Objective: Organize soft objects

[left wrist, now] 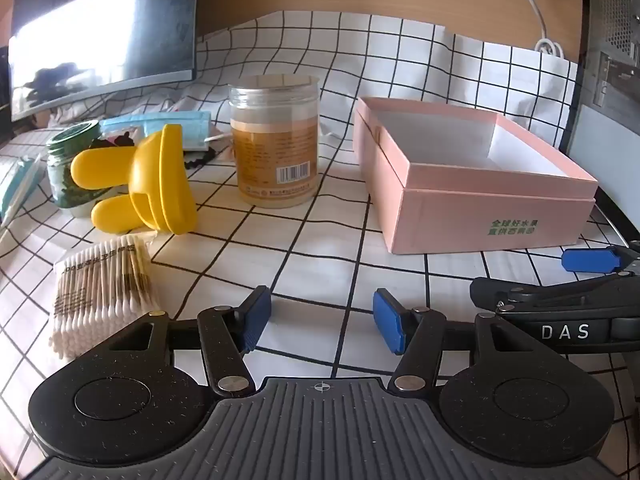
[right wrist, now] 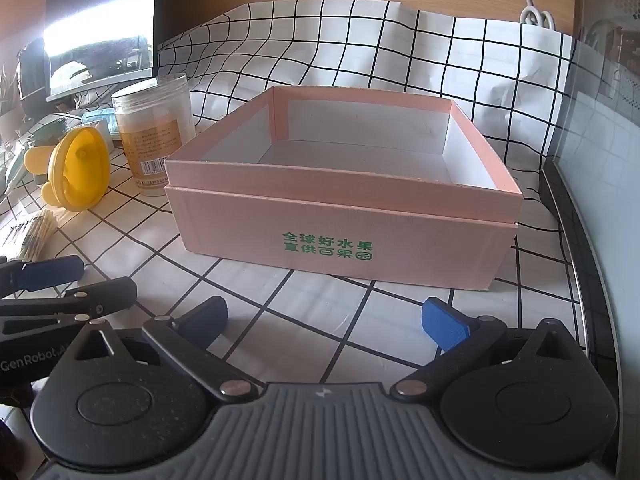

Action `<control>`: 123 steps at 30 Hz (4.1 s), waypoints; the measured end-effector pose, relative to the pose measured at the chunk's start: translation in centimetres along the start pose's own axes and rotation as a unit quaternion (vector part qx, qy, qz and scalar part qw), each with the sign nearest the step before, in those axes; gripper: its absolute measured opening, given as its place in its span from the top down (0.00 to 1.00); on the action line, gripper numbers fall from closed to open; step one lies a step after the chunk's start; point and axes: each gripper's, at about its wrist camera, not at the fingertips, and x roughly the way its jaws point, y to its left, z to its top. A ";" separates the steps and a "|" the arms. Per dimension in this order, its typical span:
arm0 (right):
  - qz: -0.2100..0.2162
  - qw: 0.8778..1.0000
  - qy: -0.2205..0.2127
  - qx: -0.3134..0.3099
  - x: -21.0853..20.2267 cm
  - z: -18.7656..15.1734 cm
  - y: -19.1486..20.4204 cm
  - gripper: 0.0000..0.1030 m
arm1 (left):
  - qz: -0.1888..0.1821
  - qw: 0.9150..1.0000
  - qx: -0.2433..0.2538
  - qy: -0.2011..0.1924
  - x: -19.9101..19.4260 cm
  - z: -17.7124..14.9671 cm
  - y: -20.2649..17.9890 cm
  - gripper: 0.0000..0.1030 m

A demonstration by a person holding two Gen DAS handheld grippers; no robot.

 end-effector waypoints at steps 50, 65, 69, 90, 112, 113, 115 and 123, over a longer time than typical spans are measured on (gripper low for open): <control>0.004 1.000 -0.001 0.004 0.0 0.0 0.0 0.00 | -0.001 1.000 -0.001 0.000 0.0 0.0 0.0 0.40; 0.003 1.000 -0.001 0.004 0.0 0.0 -0.1 0.00 | -0.001 1.000 -0.001 0.000 0.0 0.0 0.0 0.39; 0.003 1.000 -0.001 0.004 0.0 0.0 -0.1 0.00 | -0.001 1.000 -0.001 0.000 0.0 0.0 0.0 0.39; 0.004 1.000 -0.001 0.004 0.0 -0.1 -0.1 0.00 | 0.002 1.000 -0.001 0.000 0.1 0.0 0.1 0.39; -0.021 0.994 0.099 -0.045 -1.1 6.8 5.6 0.06 | -0.094 0.990 -0.094 -0.047 -5.8 5.6 17.2 0.41; -0.020 0.995 0.070 -0.067 -2.2 8.1 7.3 0.06 | -0.080 0.989 -0.112 -0.048 -5.9 5.8 20.0 0.41; -0.015 0.994 0.016 -0.107 -3.9 11.0 10.8 0.05 | -0.048 0.988 -0.142 -0.046 -5.8 6.2 25.7 0.42; 0.093 0.980 -0.019 -0.176 -2.7 21.8 27.3 0.05 | 0.006 0.980 -0.200 -0.009 -4.5 8.3 47.1 0.42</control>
